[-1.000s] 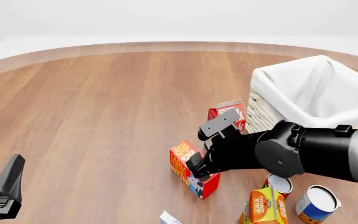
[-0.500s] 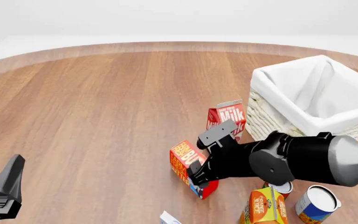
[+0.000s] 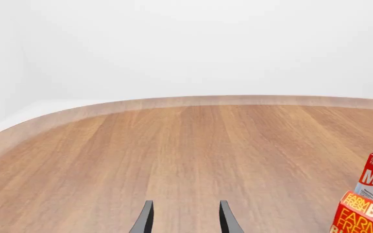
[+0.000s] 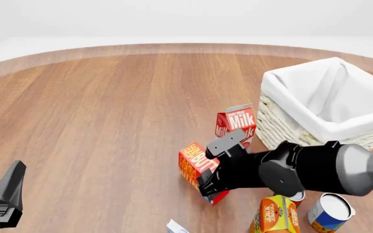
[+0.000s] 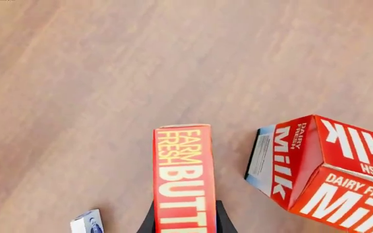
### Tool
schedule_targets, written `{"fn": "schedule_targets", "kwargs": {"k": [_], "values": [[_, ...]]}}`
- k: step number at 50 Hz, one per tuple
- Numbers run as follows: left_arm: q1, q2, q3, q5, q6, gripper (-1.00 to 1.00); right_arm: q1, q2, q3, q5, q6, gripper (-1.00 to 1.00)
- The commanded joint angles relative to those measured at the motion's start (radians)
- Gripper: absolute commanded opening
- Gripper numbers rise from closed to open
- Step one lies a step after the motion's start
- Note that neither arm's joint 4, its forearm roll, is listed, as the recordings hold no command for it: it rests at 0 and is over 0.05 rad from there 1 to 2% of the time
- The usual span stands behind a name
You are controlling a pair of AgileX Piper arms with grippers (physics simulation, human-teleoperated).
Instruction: Pick up the cream cheese box and the butter, and put them in the basket.
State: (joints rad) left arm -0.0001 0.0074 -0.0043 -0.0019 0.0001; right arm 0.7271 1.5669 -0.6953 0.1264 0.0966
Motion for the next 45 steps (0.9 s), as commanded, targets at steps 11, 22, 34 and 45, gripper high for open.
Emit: {"fn": "schedule_targets", "kwargs": {"k": [11, 22, 34, 45], "values": [[0.0, 0.0, 0.0, 0.0, 0.0, 1.0, -0.005, -0.191, -0.067, 0.14, -0.021, -1.0], [0.0, 0.0, 0.0, 0.0, 0.0, 1.0, 0.041, -0.258, -0.101, 0.184, 0.003, -1.0], [0.0, 0.0, 0.0, 0.0, 0.0, 1.0, 0.046, -0.296, -0.14, 0.209, 0.013, -1.0], [0.0, 0.0, 0.0, 0.0, 0.0, 1.0, 0.06, -0.356, -0.205, 0.255, 0.077, -1.0]]}}
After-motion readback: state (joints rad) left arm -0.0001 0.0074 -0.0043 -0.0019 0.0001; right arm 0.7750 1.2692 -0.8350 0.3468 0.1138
